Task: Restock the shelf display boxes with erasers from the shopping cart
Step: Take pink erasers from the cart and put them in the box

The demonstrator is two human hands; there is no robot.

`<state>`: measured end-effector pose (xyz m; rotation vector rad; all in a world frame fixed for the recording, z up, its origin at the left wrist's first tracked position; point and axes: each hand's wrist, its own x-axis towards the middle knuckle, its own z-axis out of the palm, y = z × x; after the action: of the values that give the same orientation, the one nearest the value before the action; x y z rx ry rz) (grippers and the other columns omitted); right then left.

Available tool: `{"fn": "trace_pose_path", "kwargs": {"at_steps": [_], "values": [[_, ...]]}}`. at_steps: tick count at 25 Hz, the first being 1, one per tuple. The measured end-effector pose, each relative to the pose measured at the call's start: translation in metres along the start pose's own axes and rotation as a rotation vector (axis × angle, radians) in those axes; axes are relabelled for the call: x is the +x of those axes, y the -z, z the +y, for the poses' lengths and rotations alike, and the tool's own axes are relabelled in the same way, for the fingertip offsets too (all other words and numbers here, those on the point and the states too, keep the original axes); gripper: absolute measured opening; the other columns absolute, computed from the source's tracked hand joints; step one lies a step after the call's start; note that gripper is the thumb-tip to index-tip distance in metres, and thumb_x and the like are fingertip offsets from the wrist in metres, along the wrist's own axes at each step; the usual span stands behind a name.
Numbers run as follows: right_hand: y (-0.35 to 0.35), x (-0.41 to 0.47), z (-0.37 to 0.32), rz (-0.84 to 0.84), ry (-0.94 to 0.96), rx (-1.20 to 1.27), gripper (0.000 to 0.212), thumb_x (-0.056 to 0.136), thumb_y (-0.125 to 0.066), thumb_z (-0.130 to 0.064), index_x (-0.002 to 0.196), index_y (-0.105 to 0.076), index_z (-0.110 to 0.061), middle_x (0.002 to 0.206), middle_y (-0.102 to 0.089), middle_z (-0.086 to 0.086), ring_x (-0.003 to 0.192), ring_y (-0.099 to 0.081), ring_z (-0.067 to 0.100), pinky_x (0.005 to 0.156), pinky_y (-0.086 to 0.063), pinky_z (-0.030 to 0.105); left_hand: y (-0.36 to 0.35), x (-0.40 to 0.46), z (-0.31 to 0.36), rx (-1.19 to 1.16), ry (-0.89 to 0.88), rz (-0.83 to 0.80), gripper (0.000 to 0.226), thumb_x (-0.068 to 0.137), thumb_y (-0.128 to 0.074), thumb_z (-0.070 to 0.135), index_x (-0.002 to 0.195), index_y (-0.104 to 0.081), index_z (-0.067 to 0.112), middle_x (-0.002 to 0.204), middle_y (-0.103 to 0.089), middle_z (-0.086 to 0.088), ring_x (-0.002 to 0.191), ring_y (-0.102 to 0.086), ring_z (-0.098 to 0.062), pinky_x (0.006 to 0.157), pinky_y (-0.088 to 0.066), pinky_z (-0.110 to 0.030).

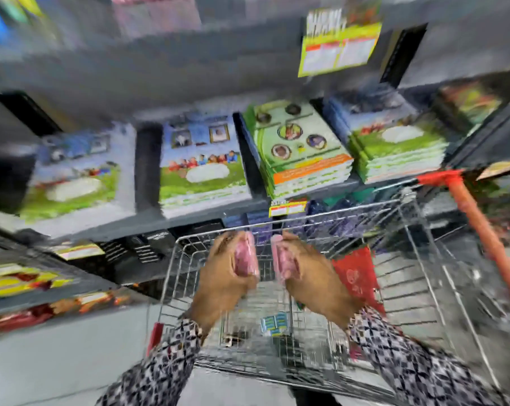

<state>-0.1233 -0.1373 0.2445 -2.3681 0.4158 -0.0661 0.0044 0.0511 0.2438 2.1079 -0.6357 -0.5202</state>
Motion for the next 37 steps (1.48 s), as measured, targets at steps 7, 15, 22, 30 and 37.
{"fn": "trace_pose_path", "kwargs": {"at_steps": [7, 15, 22, 30, 37], "values": [[0.188, 0.015, -0.195, 0.258, 0.328, 0.091, 0.08, 0.064, -0.072, -0.019, 0.135, -0.048, -0.046, 0.149, -0.05, -0.024, 0.123, -0.052, -0.009, 0.103, -0.039, 0.004, 0.185, -0.02, 0.202, 0.045, -0.397, 0.309, 0.099, 0.057, -0.087, 0.033, 0.149, -0.051, 0.04, 0.15, -0.043, 0.023, 0.137, -0.052, 0.0, 0.107, -0.05, -0.027], [0.297, 0.176, -0.316, 0.234, 0.449, -0.086, 0.071, 0.06, -0.079, -0.041, 0.128, -0.066, -0.033, 0.114, -0.075, -0.006, 0.093, -0.067, 0.012, 0.079, -0.056, 0.025, 0.314, 0.097, 0.315, 0.282, -0.31, 0.271, 0.096, 0.047, -0.086, 0.026, 0.14, -0.065, 0.016, 0.136, -0.056, -0.001, 0.127, -0.061, -0.021, 0.113, -0.044, -0.025], [0.304, 0.289, -0.327, 0.068, 0.476, -0.217, 0.039, 0.082, -0.077, -0.024, 0.121, -0.075, -0.021, 0.107, -0.078, 0.002, 0.097, -0.071, 0.023, 0.083, -0.056, 0.028, 0.343, 0.183, 0.313, 0.21, -0.225, 0.332, 0.063, 0.072, -0.094, 0.004, 0.131, -0.074, 0.011, 0.126, -0.076, -0.005, 0.118, -0.073, -0.017, 0.106, -0.054, -0.031], [0.274, 0.293, -0.327, 0.392, 0.413, -0.382, 0.03, 0.088, -0.063, -0.016, 0.114, -0.076, -0.02, 0.108, -0.078, 0.019, 0.103, -0.071, 0.04, 0.092, -0.059, 0.045, 0.328, 0.189, 0.297, 0.501, -0.378, 0.647, 0.028, 0.092, -0.075, 0.009, 0.118, -0.081, 0.02, 0.124, -0.078, 0.004, 0.117, -0.074, -0.018, 0.109, -0.045, -0.024], [0.275, 0.261, -0.328, 0.361, 0.438, -0.432, 0.054, 0.097, -0.063, -0.027, 0.149, -0.051, -0.015, 0.157, -0.05, 0.017, 0.148, -0.042, 0.037, 0.12, -0.037, 0.052, 0.32, 0.161, 0.299, 0.544, -0.411, 0.63, 0.048, 0.099, -0.069, 0.019, 0.147, -0.061, 0.021, 0.151, -0.062, -0.008, 0.14, -0.059, -0.026, 0.123, -0.037, -0.036]]}}
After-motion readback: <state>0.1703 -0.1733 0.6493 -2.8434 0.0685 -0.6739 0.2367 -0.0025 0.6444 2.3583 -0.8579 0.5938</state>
